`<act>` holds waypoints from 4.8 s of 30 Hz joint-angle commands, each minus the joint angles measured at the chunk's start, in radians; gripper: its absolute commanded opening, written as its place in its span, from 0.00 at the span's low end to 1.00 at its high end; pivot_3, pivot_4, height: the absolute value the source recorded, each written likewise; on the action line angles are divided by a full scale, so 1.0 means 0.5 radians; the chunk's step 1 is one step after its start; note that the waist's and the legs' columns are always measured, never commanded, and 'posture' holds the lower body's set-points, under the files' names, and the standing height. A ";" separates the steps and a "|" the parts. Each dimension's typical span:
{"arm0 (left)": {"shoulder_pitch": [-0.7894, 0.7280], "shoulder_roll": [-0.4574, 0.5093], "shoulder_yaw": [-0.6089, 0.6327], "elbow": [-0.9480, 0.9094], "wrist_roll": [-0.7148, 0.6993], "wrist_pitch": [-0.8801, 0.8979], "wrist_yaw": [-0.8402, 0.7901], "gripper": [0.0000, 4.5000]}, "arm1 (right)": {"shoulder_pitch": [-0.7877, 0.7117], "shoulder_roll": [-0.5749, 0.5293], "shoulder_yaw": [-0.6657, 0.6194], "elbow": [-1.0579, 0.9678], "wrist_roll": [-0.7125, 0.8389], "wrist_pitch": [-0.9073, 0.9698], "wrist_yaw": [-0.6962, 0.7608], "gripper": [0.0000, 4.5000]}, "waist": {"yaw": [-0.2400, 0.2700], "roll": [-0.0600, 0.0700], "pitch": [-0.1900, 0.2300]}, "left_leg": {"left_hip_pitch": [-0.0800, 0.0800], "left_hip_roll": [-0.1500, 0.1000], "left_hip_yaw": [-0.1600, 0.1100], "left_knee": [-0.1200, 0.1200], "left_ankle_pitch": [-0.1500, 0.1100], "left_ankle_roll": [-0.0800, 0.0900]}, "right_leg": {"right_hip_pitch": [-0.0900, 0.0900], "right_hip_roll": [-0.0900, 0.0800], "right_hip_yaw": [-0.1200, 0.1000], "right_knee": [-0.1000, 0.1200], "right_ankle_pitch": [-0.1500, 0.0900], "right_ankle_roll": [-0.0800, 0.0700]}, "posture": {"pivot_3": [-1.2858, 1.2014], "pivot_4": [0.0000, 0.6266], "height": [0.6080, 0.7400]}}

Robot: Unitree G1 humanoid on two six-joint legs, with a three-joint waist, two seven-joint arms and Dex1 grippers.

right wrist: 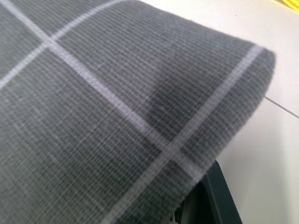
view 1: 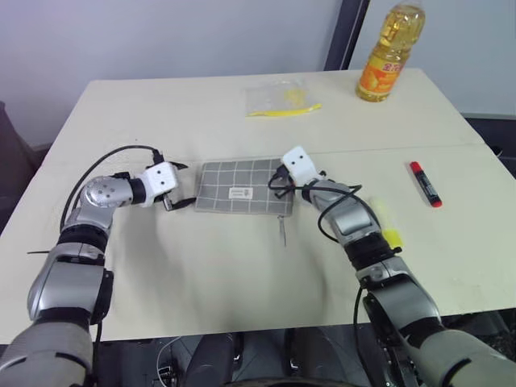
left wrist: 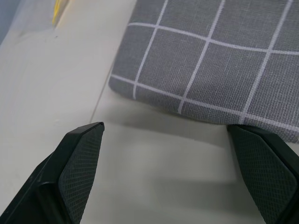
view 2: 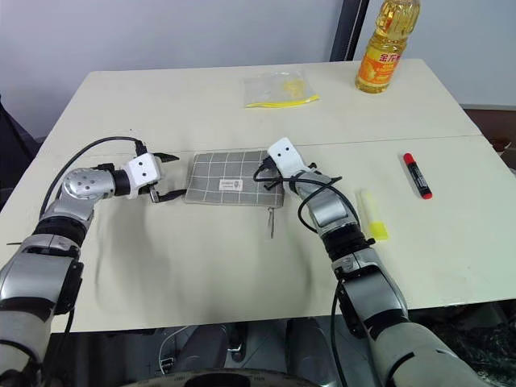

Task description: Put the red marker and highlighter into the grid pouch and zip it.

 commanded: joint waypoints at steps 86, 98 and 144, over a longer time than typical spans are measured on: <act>0.250 -0.041 -0.242 -0.315 -0.442 -0.958 -0.223 0.13 | 0.293 -0.124 -0.209 -0.495 0.082 0.167 0.268 0.00 | -0.028 0.003 -0.001 | 0.022 0.002 -0.003 -0.010 0.000 -0.002 | 0.010 -0.008 0.002 -0.007 -0.001 0.000 | 0.52 0.24 1.00; 0.561 -0.286 -0.039 -1.477 -0.697 0.563 0.223 0.00 | 0.722 -0.450 -0.692 -1.450 0.319 0.540 0.232 0.21 | -0.035 0.004 0.000 | -0.011 0.002 -0.003 -0.010 0.000 -0.001 | -0.009 -0.007 0.002 -0.012 0.000 0.001 | 0.52 0.24 1.00; 0.692 -0.745 -0.172 -2.156 -0.515 1.647 0.653 0.00 | 0.630 -0.673 -0.026 -2.238 0.771 0.823 0.452 0.00 | 0.005 0.002 0.002 | -0.005 0.005 -0.005 -0.004 0.000 -0.001 | 0.001 -0.005 0.002 -0.019 -0.001 -0.001 | 0.52 0.24 1.00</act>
